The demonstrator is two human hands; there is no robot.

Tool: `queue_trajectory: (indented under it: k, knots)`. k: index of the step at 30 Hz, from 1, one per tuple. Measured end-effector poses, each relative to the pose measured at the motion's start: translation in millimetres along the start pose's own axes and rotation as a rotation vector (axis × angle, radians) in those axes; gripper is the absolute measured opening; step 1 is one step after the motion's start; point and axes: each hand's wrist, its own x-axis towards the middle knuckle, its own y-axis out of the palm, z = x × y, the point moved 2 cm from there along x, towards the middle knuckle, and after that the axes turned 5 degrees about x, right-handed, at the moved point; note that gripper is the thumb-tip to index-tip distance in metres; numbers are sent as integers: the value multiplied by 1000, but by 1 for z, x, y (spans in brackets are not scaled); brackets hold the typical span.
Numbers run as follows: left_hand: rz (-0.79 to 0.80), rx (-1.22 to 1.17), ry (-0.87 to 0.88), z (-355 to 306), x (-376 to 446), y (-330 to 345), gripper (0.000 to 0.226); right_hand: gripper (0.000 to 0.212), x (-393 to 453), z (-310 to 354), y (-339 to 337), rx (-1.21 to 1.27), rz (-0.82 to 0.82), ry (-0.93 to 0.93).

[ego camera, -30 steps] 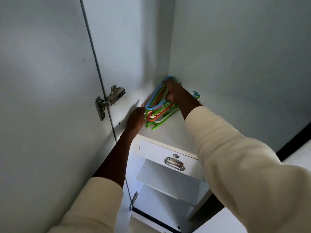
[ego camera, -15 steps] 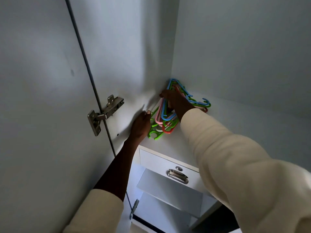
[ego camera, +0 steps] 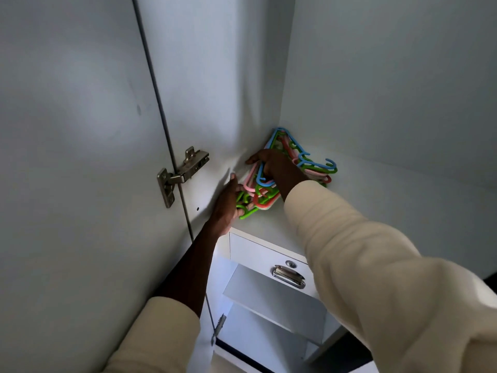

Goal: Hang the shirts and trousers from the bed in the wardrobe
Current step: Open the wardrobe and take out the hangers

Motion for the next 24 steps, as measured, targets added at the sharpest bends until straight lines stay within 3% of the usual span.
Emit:
queue_trajectory:
  k: [2, 4, 7, 9, 12, 14, 18, 21, 24]
  knots:
    - [18, -55, -7, 5, -1, -2, 53, 20, -11, -3, 6, -40, 60, 10]
    - [75, -74, 5, 6, -5, -4, 62, 6, 9, -21, 13, 15, 76, 135]
    - [76, -147, 7, 3, -18, 0, 57, 19, 21, -37, 18, 52, 108, 195]
    - [18, -211, -2, 4, -21, -2, 47, 22, -24, -31, 11, 65, 128, 171]
    - [-39, -267, -67, 9, -25, -13, 49, 23, -81, -30, 2, 57, 81, 92]
    - [-65, -173, -82, 8, -37, -15, 42, 24, -100, -35, -6, -20, 51, 27]
    - [-110, 134, 76, 10, -69, -10, 34, 25, -119, -40, -14, -272, -100, 30]
    - [-174, 446, 168, 15, -97, -8, 22, 13, -144, -52, -18, -211, -177, -64]
    - [-193, 540, 204, 31, -127, -7, 22, 30, -192, -52, -21, -126, -151, -183]
